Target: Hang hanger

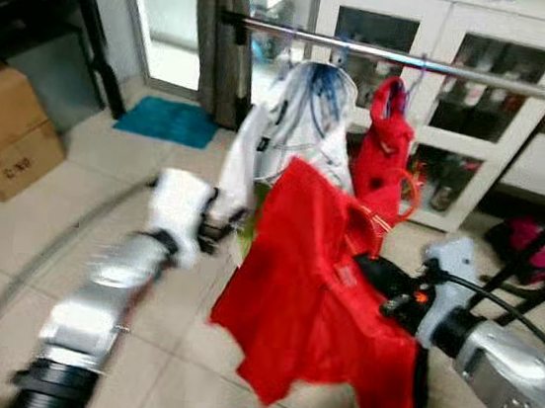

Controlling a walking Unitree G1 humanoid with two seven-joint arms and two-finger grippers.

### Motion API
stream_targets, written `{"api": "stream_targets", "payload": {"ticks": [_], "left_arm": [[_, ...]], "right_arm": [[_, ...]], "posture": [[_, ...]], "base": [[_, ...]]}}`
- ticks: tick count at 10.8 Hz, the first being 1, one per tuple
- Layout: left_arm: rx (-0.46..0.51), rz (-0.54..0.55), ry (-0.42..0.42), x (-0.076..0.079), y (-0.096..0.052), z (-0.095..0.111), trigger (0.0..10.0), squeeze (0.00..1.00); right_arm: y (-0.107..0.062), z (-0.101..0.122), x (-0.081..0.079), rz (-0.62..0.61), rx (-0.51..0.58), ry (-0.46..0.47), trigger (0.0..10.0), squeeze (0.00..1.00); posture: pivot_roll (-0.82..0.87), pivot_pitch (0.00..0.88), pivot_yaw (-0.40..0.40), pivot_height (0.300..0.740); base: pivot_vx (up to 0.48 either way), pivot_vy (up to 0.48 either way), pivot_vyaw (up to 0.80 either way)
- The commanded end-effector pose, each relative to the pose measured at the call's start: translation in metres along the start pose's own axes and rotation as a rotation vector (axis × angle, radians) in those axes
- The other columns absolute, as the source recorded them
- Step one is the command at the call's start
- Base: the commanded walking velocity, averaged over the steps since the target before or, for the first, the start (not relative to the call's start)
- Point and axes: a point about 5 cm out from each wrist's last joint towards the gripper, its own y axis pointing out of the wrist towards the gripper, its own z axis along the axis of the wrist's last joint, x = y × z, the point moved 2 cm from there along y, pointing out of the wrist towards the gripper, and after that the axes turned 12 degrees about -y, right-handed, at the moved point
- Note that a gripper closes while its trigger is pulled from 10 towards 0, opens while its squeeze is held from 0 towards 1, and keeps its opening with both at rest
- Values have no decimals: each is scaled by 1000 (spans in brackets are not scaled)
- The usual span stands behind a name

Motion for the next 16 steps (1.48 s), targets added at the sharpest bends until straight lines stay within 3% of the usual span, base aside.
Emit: {"api": "stream_targets", "payload": {"ticks": [1,3,5,6,7,8,9,11,12,13,16], "left_arm": [[31,-41,-18,1,0,8,10000,1000],[-5,-79,102,-24,-9,18,10000,1000],[31,-50,200,-57,-15,47,10000,1000],[19,-126,203,-59,-16,52,10000,1000],[2,-203,194,-56,-17,50,10000,906],[-39,-307,163,-54,-16,45,10000,0],[-89,-386,148,-52,-15,39,10000,0],[-136,-379,184,-61,-10,33,10000,0],[-137,-421,165,-60,-10,31,5804,0],[-149,-465,154,-57,-11,29,0,0],[-134,-502,140,-58,-9,25,0,0]], "right_arm": [[-1,11,3,9,37,-28,10000,0],[-8,14,13,74,35,-85,10000,0],[-21,20,15,225,41,-167,10000,0],[-25,25,17,274,56,-176,10000,0],[-28,31,16,311,79,-190,10000,0],[-34,38,14,396,112,-197,10000,0],[-37,43,13,445,137,-201,10000,0],[-46,55,8,503,204,-191,10000,0],[-50,57,7,515,218,-190,10000,0],[-51,56,7,517,218,-188,10000,0],[-55,56,4,536,223,-177,10000,0]], "posture": [[-231,21,35,740],[-230,22,37,740],[-221,14,40,740],[-218,8,40,740],[-215,3,42,740],[-213,0,44,740],[-214,0,49,740],[-219,1,63,740],[-221,3,65,740],[-222,5,69,740],[-222,7,65,740]], "base": [[0,0,0],[0,0,0],[0,0,0],[0,0,0],[0,0,0],[0,0,0],[0,0,0],[0,0,0],[0,0,0],[0,0,0],[0,0,0]]}}
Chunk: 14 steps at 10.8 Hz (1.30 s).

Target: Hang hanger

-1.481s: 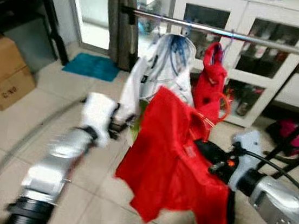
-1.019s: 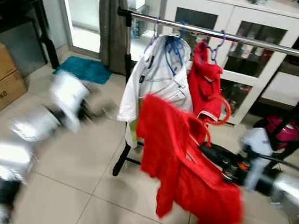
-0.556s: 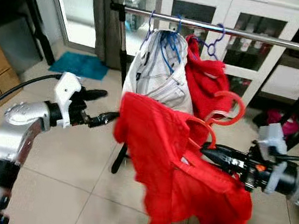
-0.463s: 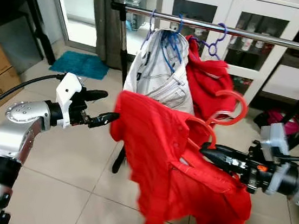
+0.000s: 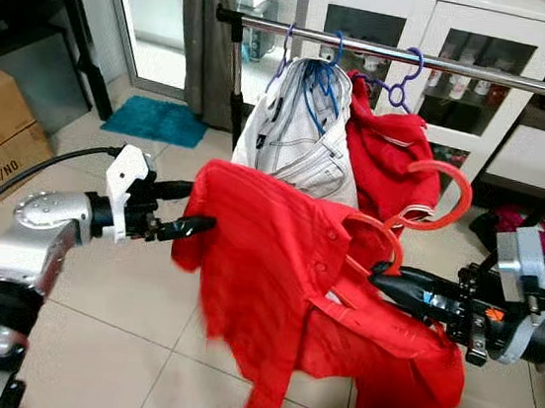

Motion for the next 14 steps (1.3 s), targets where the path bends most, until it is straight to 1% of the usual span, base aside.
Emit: {"api": "stream_targets", "payload": {"ticks": [1,3,5,11,14], "left_arm": [[21,-8,24,-1,1,9,0,0],[31,-23,22,-1,1,8,0,0],[21,-20,17,-1,0,3,0,0],[32,-9,5,-4,-1,2,0,0],[56,-9,-4,-4,-1,2,0,0]], "right_arm": [[-2,11,-1,13,18,-42,10000,0],[-2,10,-1,8,16,-43,10000,0],[-2,9,0,-3,17,-40,10000,0],[-1,7,0,-3,18,-31,10000,0],[-2,4,0,-7,13,-25,10000,0]], "posture": [[-222,7,65,740],[-225,7,65,740],[-224,8,63,740],[-227,0,60,740],[-227,0,58,740]], "base": [[0,0,0],[0,0,0],[0,0,0],[0,0,0],[0,0,0]]}}
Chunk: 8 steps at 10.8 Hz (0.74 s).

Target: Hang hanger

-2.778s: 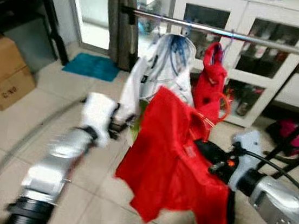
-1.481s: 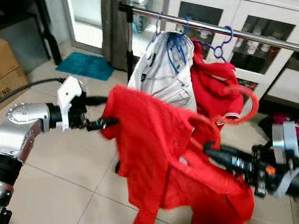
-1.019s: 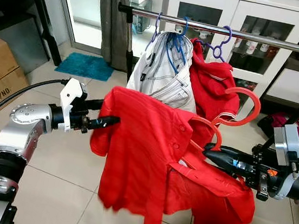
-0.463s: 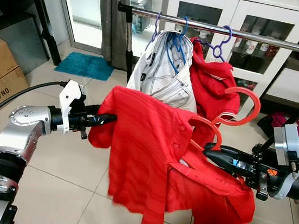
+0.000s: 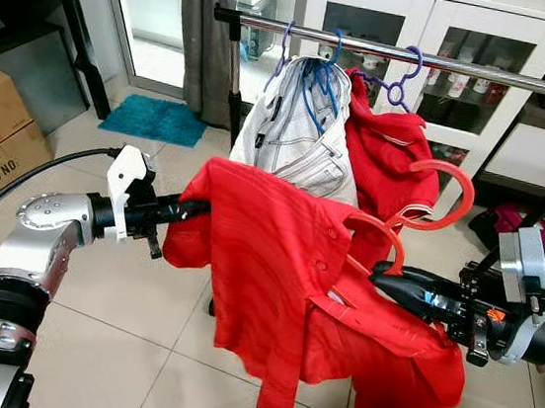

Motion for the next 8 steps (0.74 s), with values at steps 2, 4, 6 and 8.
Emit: {"api": "stream_targets", "payload": {"ticks": [2,4,6,8], "left_arm": [[122,51,9,-5,-5,16,0,0],[312,127,18,-3,-20,39,0,0],[394,172,48,-5,-27,51,0,0],[449,216,86,-7,-31,64,0,0]], "right_arm": [[-8,-12,9,-89,-63,8,10000,0],[-13,-31,16,-209,-113,45,10000,0],[-15,-39,17,-247,-133,64,10000,0],[-16,-43,19,-268,-150,63,10000,0]], "posture": [[-226,0,63,740],[-225,0,69,740],[-217,0,63,740],[-217,5,64,740]], "base": [[0,0,0],[0,0,0],[0,0,0],[0,0,0]]}}
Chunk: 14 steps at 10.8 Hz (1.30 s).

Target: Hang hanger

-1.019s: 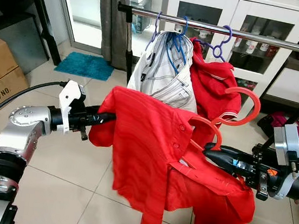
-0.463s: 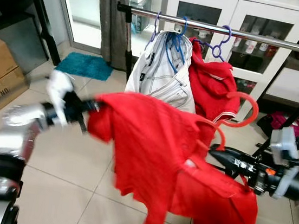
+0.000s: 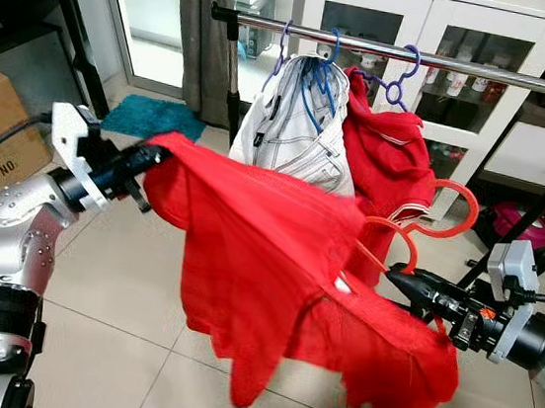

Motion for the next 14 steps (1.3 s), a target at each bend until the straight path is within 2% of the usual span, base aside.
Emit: {"api": "stream_targets", "payload": {"ticks": [1,3,4,5,6,8,10,11,12,13,14], "left_arm": [[79,10,42,-1,2,20,0,0],[40,-39,43,8,2,12,0,0],[-13,-61,45,13,0,0,0,0],[-63,-65,50,16,-3,-12,0,0],[-122,-44,48,15,-8,-26,0,0],[-217,7,74,10,-15,-43,0,0],[-271,47,112,7,-15,-52,0,0],[-266,53,121,6,-13,-52,0,0],[-251,69,142,5,-10,-49,2667,0],[-219,101,138,1,-7,-44,10000,0],[-207,115,131,-2,-7,-41,10000,788]], "right_arm": [[-2,-5,3,-32,-33,-5,10000,0],[-5,0,22,-191,-3,-12,10000,0],[-6,11,35,-281,53,-22,10000,0],[-9,26,45,-361,140,-14,10000,0],[-15,46,57,-444,283,14,10000,0],[-17,63,53,-408,398,27,10000,0],[-7,63,35,-289,382,18,10000,0],[-5,62,32,-272,375,18,10000,0],[-3,61,27,-240,371,18,10000,0],[-3,60,22,-210,358,11,10000,0],[-3,59,20,-200,342,1,10000,0]], "posture": [[-217,6,64,740],[-219,13,68,740],[-219,15,67,740],[-218,17,66,740],[-217,19,64,740],[-216,19,63,740],[-216,18,63,740],[-216,18,64,740],[-215,18,67,740],[-216,18,70,740],[-218,19,73,740]], "base": [[0,0,0],[0,0,0],[0,0,0],[0,0,0],[0,0,0],[0,0,0],[0,0,0],[0,0,0],[0,0,0],[0,0,0],[0,0,0]]}}
